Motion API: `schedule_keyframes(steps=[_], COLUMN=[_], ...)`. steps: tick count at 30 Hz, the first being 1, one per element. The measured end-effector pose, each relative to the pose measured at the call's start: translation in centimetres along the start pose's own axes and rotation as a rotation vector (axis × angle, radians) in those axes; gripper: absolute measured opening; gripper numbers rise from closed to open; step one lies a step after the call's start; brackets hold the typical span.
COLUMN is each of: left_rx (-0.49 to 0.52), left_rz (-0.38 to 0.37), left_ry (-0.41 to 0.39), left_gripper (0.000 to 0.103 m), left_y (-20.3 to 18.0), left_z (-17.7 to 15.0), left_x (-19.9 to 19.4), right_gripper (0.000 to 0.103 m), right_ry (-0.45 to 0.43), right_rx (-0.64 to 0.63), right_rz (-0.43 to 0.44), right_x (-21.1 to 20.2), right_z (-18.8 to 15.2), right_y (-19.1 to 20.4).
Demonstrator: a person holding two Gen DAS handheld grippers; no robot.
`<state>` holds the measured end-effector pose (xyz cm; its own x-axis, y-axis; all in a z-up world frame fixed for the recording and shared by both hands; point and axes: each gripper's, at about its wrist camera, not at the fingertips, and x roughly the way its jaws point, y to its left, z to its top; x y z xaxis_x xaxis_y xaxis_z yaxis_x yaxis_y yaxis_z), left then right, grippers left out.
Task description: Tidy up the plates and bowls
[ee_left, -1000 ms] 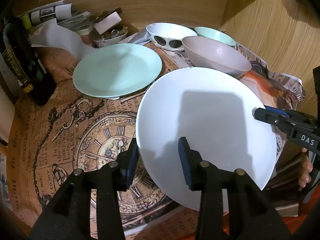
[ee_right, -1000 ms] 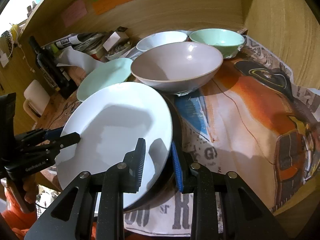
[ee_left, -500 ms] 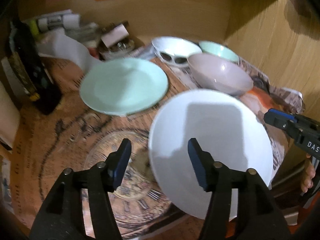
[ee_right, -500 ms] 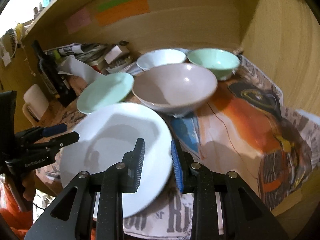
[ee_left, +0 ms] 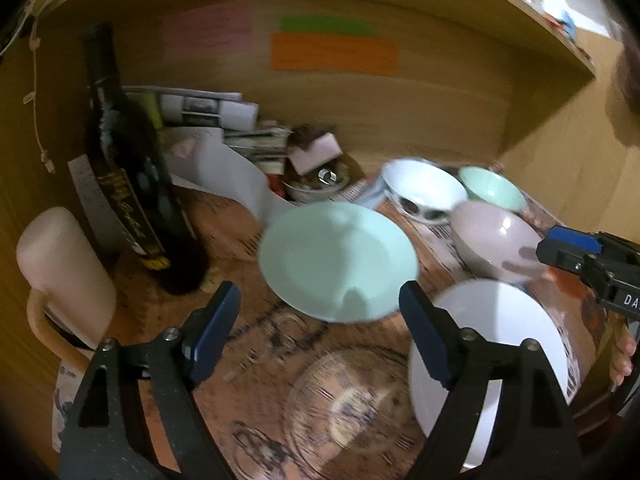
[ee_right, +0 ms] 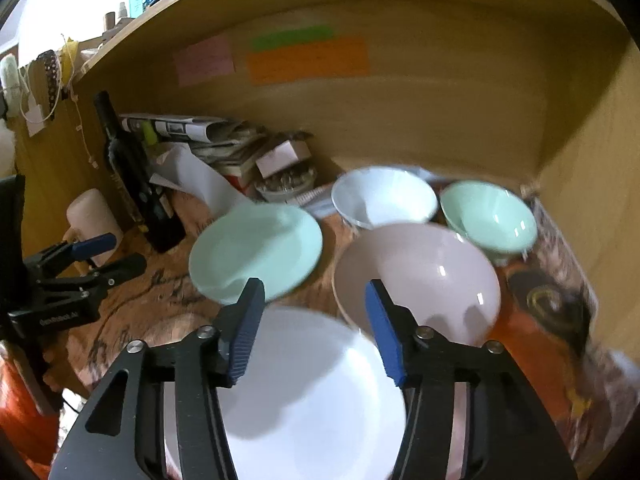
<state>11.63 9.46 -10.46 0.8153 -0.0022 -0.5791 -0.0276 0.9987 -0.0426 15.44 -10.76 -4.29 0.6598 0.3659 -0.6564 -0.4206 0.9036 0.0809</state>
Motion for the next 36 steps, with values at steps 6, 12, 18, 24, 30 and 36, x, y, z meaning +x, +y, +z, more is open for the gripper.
schedule_keyframes(steps=[6, 12, 18, 24, 30, 36], left_rx=[-0.057, -0.075, -0.076, -0.063, -0.055, -0.074], left_rz=[0.026, 0.044, 0.032, 0.019, 0.016, -0.014], left_ry=[0.02, 0.074, 0.16, 0.26, 0.294, 0.335], left_gripper=[0.086, 0.086, 0.086, 0.086, 0.077, 0.056], left_y=[2.3, 3.9, 4.6, 4.6, 4.7, 5.2], left_z=[1.3, 2.2, 2.3, 2.1, 1.9, 1.7], left_x=[1.9, 5.1, 8.4, 11.4, 13.0, 13.8], right_gripper=[0.052, 0.052, 0.052, 0.052, 0.045, 0.035], right_ry=[0.048, 0.15, 0.256, 0.371, 0.453, 0.511], right_rx=[-0.026, -0.021, -0.01, -0.01, -0.007, -0.029], right_rz=[0.031, 0.048, 0.071, 0.091, 0.09, 0.063], right_x=[3.3, 8.0, 11.9, 15.3, 17.7, 18.9], right_z=[2.4, 3.8, 4.7, 5.2, 5.5, 5.2], right_y=[0.1, -0.4, -1.0, -1.1, -1.0, -0.5])
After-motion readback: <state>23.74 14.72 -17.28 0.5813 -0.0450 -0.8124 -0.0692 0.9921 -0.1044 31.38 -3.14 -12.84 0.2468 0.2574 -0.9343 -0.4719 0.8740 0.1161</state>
